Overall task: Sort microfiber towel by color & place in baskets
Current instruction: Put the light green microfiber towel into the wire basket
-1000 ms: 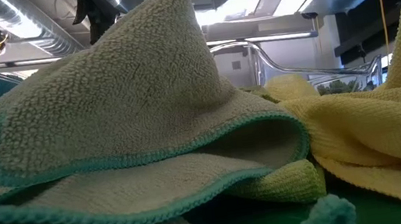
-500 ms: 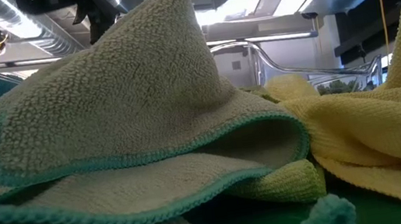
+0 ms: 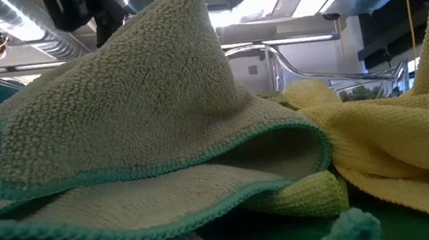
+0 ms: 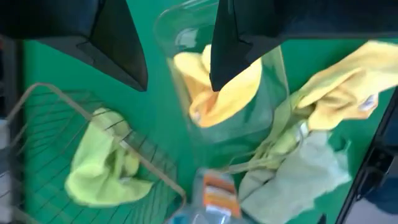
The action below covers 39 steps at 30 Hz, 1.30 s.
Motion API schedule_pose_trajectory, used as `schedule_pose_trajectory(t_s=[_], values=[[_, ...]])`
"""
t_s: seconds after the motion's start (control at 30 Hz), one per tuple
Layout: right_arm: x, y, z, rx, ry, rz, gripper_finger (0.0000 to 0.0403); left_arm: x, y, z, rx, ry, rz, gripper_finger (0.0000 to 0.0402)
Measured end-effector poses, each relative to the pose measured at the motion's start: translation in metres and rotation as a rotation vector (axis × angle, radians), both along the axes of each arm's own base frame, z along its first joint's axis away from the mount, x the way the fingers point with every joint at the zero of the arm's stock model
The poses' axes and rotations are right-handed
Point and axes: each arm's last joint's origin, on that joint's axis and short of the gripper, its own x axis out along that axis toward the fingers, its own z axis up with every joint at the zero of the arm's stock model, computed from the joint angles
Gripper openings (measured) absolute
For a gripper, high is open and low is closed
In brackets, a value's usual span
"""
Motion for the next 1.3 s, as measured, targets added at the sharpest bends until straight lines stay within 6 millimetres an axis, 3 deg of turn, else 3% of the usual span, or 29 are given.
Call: schedule_pose_trajectory(t_s=[0.27,0.53,0.77,1.03,1.3], values=[[0.003,0.0,-0.028,0.018,0.073,0.005,0.0172,0.0,-0.001,-0.003,0.236,-0.016,-0.11,0.0179],[0.005,-0.001,-0.035,0.019,0.08,0.005,0.0172,0.001,0.0,-0.005,0.463,-0.024,-0.196,0.0179],[0.006,-0.001,-0.035,0.018,0.074,0.005,0.0172,0.009,-0.005,-0.032,0.59,0.04,-0.257,0.0179],[0.006,-0.001,-0.035,0.017,0.074,0.005,0.0172,0.016,-0.01,-0.059,0.647,0.106,-0.296,0.0179],[0.006,-0.001,-0.035,0.016,0.071,0.004,0.0172,0.016,-0.01,-0.062,0.639,0.114,-0.308,0.0159]])
